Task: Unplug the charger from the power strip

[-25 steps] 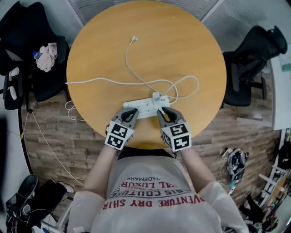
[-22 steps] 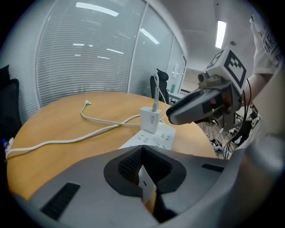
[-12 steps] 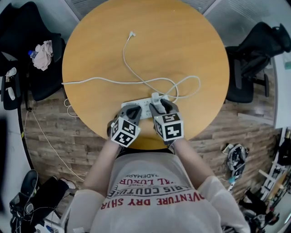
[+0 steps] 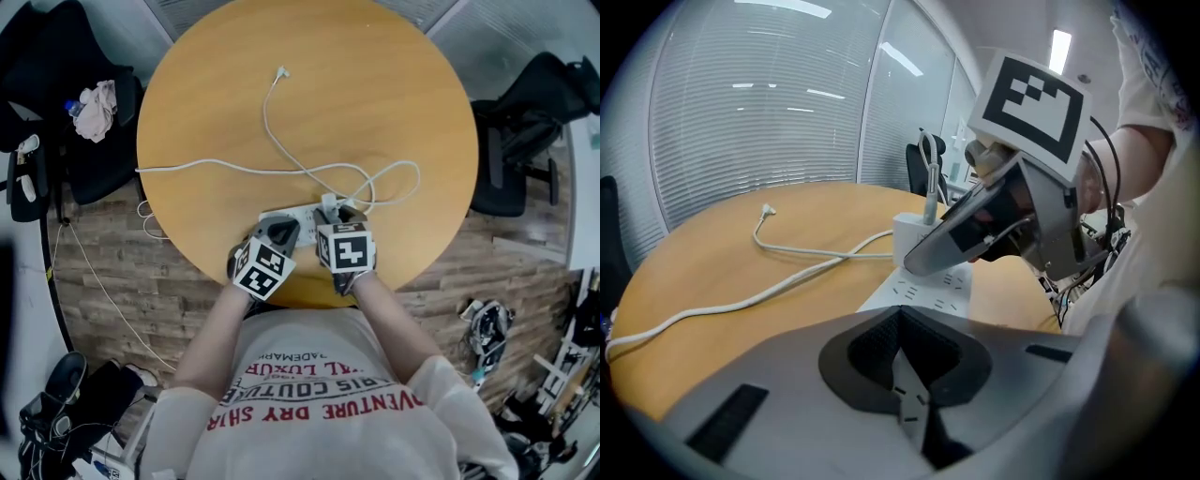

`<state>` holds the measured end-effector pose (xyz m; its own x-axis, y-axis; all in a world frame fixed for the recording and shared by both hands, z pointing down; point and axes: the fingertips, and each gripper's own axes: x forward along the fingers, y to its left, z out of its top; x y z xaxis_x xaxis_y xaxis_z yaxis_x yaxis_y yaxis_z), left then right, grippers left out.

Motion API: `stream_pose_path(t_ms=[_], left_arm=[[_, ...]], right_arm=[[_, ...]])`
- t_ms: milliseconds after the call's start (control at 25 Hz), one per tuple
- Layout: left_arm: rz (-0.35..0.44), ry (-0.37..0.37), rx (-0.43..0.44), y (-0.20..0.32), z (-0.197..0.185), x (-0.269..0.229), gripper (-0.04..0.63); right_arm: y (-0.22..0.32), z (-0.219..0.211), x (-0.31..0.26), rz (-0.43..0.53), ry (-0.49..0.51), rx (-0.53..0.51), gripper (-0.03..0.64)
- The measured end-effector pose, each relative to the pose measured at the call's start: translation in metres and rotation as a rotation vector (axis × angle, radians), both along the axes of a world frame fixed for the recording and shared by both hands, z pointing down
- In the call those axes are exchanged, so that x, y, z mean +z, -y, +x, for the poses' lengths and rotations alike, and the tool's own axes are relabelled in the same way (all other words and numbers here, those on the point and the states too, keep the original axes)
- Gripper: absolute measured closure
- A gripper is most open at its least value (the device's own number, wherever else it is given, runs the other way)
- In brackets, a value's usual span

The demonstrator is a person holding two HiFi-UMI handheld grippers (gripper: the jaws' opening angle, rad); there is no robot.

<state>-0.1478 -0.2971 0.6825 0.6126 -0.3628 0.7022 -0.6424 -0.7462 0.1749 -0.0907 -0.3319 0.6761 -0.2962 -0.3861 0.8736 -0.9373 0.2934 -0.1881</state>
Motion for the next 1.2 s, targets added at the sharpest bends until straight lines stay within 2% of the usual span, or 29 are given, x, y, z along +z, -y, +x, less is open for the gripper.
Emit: stream_pose_path(t_ms=[480, 760, 880, 1040, 1200], left_arm=[[-0.024, 0.001, -0.006, 0.000, 0.001, 0.001, 0.563], [-0.011, 0.007, -0.005, 0.000, -0.002, 0.003, 0.563], [-0.038, -0.002, -0.012, 0.001, -0.001, 0.004, 0.563], [-0.129, -0.038, -0.072, 0.004, -0.005, 0.004, 0.563], [-0.141, -0.090, -0.153, 0.013, -0.011, -0.013, 0.563]], right_arm=[[0.000, 0.003, -0.005, -0.005, -0.052, -0.014, 0.456], [-0.001, -0.004, -0.027, 0.022, -0.019, -0.017, 0.457], [-0.005, 0.000, -0.036, 0.037, -0.003, -0.013, 0.457], [-0.009, -0.003, -0.059, 0.096, 0.018, -0.054, 0.457], [-0.009, -0.006, -0.085, 0.163, 0.027, -0.097, 0.457]])
